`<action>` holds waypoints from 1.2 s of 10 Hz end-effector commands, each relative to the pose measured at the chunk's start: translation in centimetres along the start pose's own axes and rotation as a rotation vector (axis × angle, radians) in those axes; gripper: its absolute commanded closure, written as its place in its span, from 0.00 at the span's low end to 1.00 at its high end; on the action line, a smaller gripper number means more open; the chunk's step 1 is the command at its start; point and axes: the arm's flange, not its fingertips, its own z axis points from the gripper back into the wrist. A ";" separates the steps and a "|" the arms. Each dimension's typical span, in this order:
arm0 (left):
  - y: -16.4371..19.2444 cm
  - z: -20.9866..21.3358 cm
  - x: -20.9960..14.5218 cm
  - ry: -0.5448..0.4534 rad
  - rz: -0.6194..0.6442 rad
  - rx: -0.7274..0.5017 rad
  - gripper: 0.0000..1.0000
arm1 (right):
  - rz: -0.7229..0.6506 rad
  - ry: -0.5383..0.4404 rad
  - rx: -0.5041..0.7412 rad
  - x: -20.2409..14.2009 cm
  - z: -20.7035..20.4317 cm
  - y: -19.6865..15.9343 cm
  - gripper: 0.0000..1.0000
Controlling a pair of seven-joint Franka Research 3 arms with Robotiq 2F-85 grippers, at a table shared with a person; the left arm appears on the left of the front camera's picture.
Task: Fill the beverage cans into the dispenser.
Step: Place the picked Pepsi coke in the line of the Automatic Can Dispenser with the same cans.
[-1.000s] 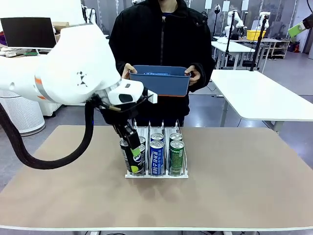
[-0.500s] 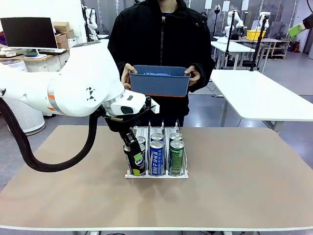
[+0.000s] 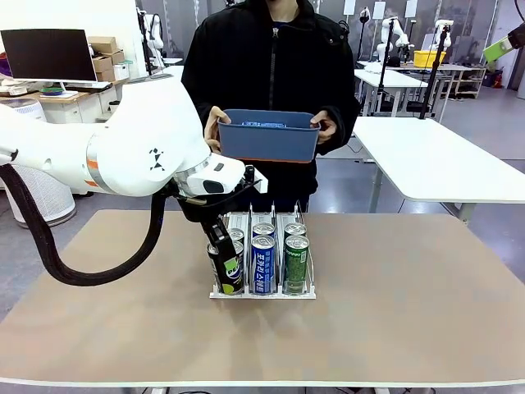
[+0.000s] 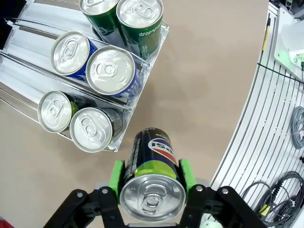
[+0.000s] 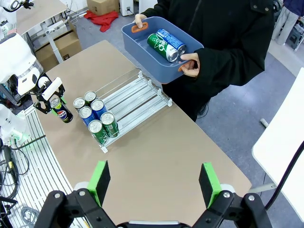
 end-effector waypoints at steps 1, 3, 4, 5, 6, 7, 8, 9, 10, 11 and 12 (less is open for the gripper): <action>0.0 0.0 0.0 0.001 0.000 -0.001 0.43 | -0.006 -0.001 0.010 0.1 -0.1 0.1 0.00; 1.1 -2.2 0.5 0.028 0.001 -0.028 0.43 | -0.006 -0.001 0.010 0.1 -0.1 0.1 0.00; 1.4 -3.0 0.4 0.028 -0.020 -0.032 0.43 | -0.006 -0.001 0.010 0.1 -0.1 0.1 0.00; 1.4 -3.6 0.5 0.016 -0.023 -0.012 0.43 | -0.006 -0.001 0.010 0.1 -0.1 0.1 0.00; 1.8 -4.0 1.1 -0.007 -0.019 0.026 0.43 | -0.006 -0.001 0.010 0.1 -0.1 0.1 0.00; 2.3 -3.8 1.0 -0.011 -0.023 0.052 0.43 | -0.006 -0.001 0.010 0.1 -0.1 0.1 0.00; 3.0 -3.4 1.1 -0.014 -0.025 0.066 0.43 | -0.006 -0.001 0.010 0.1 -0.1 0.1 0.00; 3.4 -3.2 1.4 -0.011 -0.016 0.086 0.43 | -0.006 -0.001 0.010 0.1 -0.1 0.1 0.00; 4.0 -2.9 1.6 0.006 -0.011 0.114 0.43 | -0.006 -0.001 0.010 0.1 -0.1 0.1 0.00; 4.6 -2.3 1.3 0.024 -0.011 0.136 0.43 | -0.006 -0.001 0.010 0.1 -0.1 0.1 0.00; 5.2 -2.0 1.3 0.027 -0.008 0.151 0.43 | -0.006 -0.001 0.010 0.1 -0.1 0.1 0.00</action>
